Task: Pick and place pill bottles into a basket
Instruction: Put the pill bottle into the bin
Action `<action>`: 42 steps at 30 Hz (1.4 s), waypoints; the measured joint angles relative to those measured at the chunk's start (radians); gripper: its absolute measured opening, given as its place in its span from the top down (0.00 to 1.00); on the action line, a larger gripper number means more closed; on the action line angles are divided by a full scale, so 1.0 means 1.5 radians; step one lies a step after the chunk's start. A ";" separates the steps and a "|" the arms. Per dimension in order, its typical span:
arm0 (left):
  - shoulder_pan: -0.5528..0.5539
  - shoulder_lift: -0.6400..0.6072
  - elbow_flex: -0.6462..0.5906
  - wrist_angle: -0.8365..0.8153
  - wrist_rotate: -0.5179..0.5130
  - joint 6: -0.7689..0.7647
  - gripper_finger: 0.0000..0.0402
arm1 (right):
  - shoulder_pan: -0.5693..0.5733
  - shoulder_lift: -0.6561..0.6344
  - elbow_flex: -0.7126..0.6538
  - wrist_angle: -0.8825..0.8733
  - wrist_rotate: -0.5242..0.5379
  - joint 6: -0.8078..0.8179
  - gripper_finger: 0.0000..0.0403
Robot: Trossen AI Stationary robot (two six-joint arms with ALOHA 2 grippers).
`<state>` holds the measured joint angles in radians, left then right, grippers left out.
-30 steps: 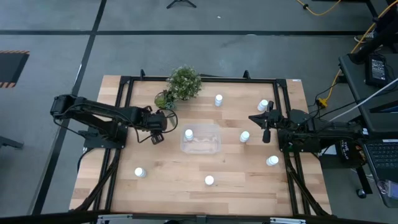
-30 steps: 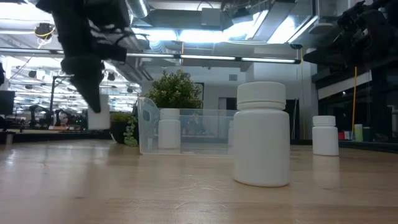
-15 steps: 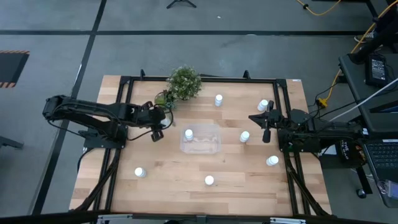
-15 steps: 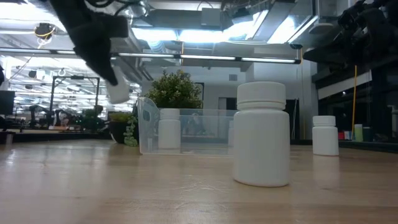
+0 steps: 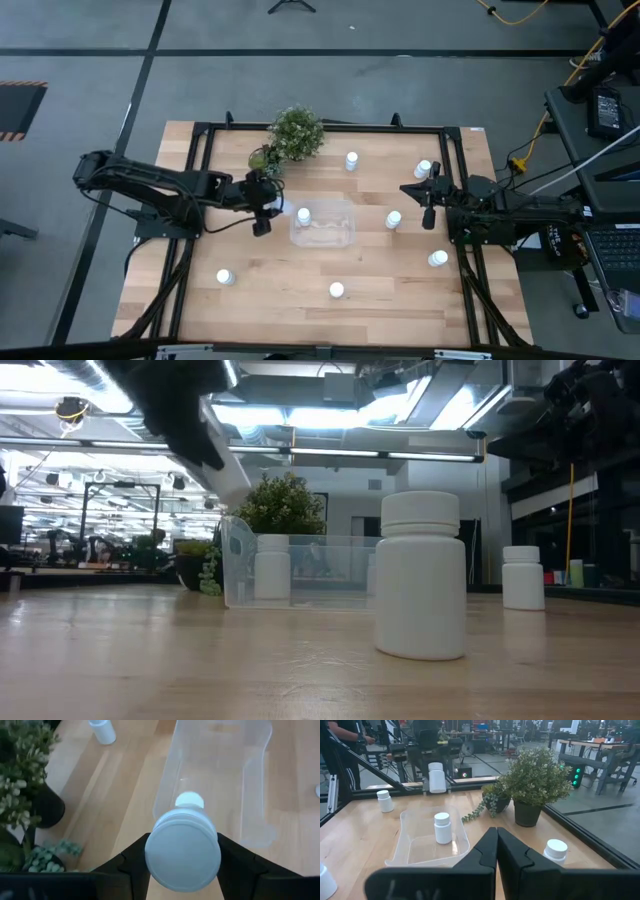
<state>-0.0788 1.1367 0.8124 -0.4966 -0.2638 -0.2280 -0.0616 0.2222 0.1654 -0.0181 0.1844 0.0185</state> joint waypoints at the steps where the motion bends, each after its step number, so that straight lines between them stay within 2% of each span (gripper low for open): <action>1: 0.000 0.007 0.008 0.000 0.006 0.003 0.57 | 0.000 0.000 0.000 0.000 0.000 0.000 0.97; 8: 0.002 0.100 0.094 -0.030 0.046 0.083 0.57 | 0.000 0.000 0.000 0.001 0.000 0.000 0.97; 16: 0.006 0.222 0.251 -0.111 0.059 0.176 0.57 | 0.000 0.000 0.000 0.006 0.000 0.002 0.97; 25: 0.006 0.335 0.374 -0.160 0.087 0.237 0.57 | 0.000 0.000 0.000 0.008 0.000 0.002 0.97; 35: 0.013 0.426 0.434 -0.194 0.087 0.277 0.58 | 0.000 0.000 0.000 0.009 0.000 0.003 0.97; 42: 0.039 0.448 0.442 -0.196 0.086 0.275 0.58 | 0.000 0.000 0.000 0.009 0.000 0.003 0.97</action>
<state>-0.0208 1.8084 1.4761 -0.7910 -0.1352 0.1848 -0.0612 0.2222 0.1654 -0.0042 0.1844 0.0227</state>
